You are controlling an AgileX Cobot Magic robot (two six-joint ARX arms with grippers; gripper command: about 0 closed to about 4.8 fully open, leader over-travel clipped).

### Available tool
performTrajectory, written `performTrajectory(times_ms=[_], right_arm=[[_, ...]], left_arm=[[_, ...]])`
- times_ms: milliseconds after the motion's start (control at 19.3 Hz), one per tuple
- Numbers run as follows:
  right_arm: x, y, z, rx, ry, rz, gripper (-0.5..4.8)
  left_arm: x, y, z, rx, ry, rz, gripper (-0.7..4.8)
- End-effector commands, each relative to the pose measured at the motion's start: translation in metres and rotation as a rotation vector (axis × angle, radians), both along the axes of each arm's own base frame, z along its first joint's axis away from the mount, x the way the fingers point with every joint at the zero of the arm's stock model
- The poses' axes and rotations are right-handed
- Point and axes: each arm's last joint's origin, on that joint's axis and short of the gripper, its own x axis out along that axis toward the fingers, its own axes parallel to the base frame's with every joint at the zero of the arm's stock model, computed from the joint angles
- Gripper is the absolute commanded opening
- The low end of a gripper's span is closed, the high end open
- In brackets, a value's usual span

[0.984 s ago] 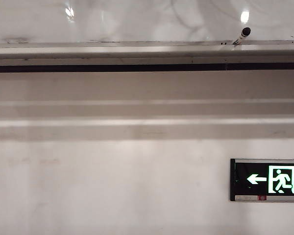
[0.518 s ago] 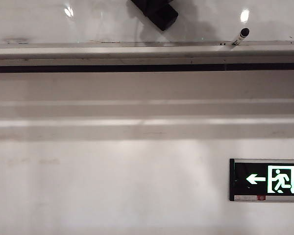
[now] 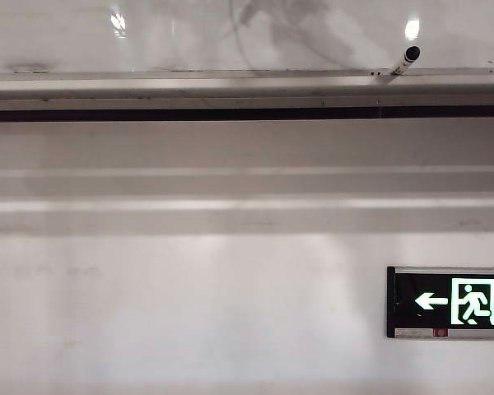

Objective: Wipe the whiteboard clean using the black magnetic whiteboard eraser attached to the whiteboard.

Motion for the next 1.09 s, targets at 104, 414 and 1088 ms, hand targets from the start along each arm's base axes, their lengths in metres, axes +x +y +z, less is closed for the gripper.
performTrajectory(times_ms=[104, 414, 1088], right_arm=[[0.008, 0.005, -0.021, -0.072, 0.152, 0.031, 0.41], [0.006, 0.007, -0.033, -0.100, 0.272, 0.023, 0.40], [0.013, -0.090, 0.016, 0.078, 0.095, -0.343, 0.08]], left_arm=[[-0.001, 0.000, 0.002, -0.005, -0.013, -0.008, -0.05], [-0.002, 0.000, 0.002, -0.006, -0.015, -0.008, -0.05], [-0.002, 0.000, 0.004, -0.009, -0.029, -0.008, -0.05]])
